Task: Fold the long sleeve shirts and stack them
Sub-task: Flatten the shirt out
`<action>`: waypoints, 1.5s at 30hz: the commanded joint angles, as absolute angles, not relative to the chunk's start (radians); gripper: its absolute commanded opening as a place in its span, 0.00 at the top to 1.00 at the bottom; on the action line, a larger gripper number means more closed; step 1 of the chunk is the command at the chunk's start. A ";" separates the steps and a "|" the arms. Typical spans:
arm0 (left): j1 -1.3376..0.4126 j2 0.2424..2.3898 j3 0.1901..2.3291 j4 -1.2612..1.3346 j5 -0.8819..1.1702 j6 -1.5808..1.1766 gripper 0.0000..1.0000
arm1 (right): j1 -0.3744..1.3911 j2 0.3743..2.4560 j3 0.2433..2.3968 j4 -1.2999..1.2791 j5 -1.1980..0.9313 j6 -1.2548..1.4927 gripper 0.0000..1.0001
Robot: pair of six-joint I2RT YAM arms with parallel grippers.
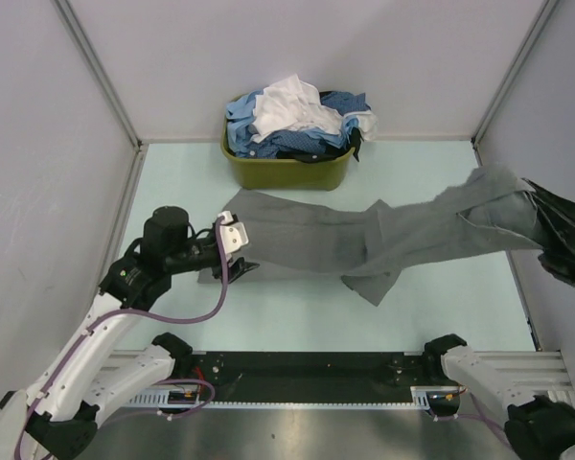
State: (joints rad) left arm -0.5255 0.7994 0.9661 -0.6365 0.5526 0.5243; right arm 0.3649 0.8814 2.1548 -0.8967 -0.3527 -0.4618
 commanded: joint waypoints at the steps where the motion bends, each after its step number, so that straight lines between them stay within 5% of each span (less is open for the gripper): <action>1: -0.522 0.785 0.999 -0.653 0.595 0.558 0.30 | 0.087 0.789 2.077 -0.700 -0.710 -0.360 1.00; 7: -0.522 0.787 0.937 -0.632 0.601 0.555 0.31 | -0.262 0.529 1.590 -0.605 -1.091 -0.474 1.00; 12: -0.519 0.811 0.878 -0.617 0.555 0.535 0.32 | -0.716 0.548 1.393 -0.610 -1.532 -0.423 1.00; 14: -0.479 0.848 0.851 -0.617 0.545 0.532 0.34 | -0.823 0.566 1.344 -0.769 -1.653 -0.666 1.00; 15: -0.456 0.863 0.848 -0.620 0.554 0.532 0.34 | -0.881 0.572 1.341 -1.131 -1.654 -0.898 1.00; 17: -0.373 0.932 0.853 -0.630 0.609 0.538 0.34 | -0.882 0.555 1.240 -1.332 -1.654 -1.249 1.00; 24: -0.284 1.127 0.917 -0.640 0.687 0.543 0.34 | -0.819 0.529 0.956 -0.937 -1.564 -0.869 1.00; 27: -0.284 1.167 0.922 -0.598 0.689 0.500 0.34 | -0.689 0.590 0.827 -0.432 -1.292 -0.300 1.00; 31: -0.284 1.189 0.917 -0.563 0.686 0.453 0.33 | -0.553 0.813 0.874 -0.396 -1.149 -0.111 1.00; 39: -0.284 1.129 0.870 -0.541 0.655 0.433 0.32 | 0.217 0.974 0.908 -0.402 -0.591 -0.165 1.00; 45: -0.281 1.049 0.833 -0.584 0.640 0.478 0.32 | 0.922 0.806 0.939 -0.541 -0.269 -0.330 1.00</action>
